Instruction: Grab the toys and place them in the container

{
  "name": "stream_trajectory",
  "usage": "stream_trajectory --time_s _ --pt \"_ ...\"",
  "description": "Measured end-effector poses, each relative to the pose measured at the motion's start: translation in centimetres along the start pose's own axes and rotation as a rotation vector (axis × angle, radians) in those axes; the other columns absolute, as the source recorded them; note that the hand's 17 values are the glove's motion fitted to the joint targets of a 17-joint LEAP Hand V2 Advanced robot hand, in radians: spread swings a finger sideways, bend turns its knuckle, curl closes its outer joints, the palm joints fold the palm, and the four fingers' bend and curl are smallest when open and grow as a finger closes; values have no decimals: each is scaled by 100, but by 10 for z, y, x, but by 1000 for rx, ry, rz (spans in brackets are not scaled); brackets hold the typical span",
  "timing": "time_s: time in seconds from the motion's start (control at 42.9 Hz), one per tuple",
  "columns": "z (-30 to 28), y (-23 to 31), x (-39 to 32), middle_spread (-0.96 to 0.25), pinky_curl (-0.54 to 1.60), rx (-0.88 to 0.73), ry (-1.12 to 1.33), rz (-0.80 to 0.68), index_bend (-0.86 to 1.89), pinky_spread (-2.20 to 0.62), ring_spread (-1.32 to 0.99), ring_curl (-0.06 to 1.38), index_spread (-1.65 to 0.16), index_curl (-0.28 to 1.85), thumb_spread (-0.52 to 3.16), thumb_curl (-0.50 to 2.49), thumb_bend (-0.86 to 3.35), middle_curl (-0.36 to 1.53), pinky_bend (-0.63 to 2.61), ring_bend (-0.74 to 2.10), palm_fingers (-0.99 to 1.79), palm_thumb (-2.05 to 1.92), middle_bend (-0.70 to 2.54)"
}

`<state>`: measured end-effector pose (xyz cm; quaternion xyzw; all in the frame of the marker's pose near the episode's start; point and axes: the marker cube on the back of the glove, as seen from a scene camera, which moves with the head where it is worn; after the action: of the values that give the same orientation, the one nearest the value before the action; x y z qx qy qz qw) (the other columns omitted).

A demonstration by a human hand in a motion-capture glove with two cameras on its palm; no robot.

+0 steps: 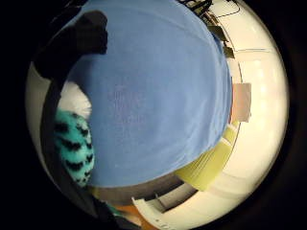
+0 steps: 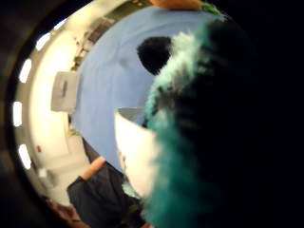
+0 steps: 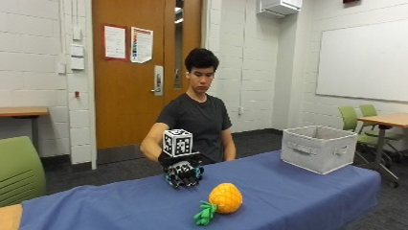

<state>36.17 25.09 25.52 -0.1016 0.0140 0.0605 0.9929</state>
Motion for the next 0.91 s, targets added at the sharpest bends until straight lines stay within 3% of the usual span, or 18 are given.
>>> stream_trajectory --time_s 0.303,0.42,0.63,0.653,0.677,0.7,0.747,0.91 --pt "-1 11 2 -9 35 30 -50 1 61 -11 -29 15 -36 69 86 24 -2 34 80 35 23 1 16" --pt "-11 10 4 -11 32 60 -69 12 72 -13 -35 17 -37 72 103 27 8 35 70 44 45 18 22" --pt "-27 1 6 -22 32 129 -86 38 38 -28 -46 27 -35 72 111 40 27 41 77 83 89 53 41" --pt "-27 -1 5 -26 32 117 -87 39 34 -31 -46 30 -35 72 108 41 26 44 77 89 103 54 50" --pt "-26 -2 4 -24 32 101 -87 40 32 -30 -47 27 -36 71 110 42 27 41 77 84 89 55 43" --pt "-26 -4 3 -28 34 81 -84 42 29 -34 -46 33 -36 73 106 44 27 46 77 94 108 57 54" --pt "-24 -10 1 -31 33 41 -77 46 22 -37 -46 35 -36 74 102 46 26 47 75 99 116 59 61" --pt "-33 -32 -11 -34 34 -32 -51 53 12 -43 -42 43 -37 79 93 53 25 57 71 115 125 63 86"
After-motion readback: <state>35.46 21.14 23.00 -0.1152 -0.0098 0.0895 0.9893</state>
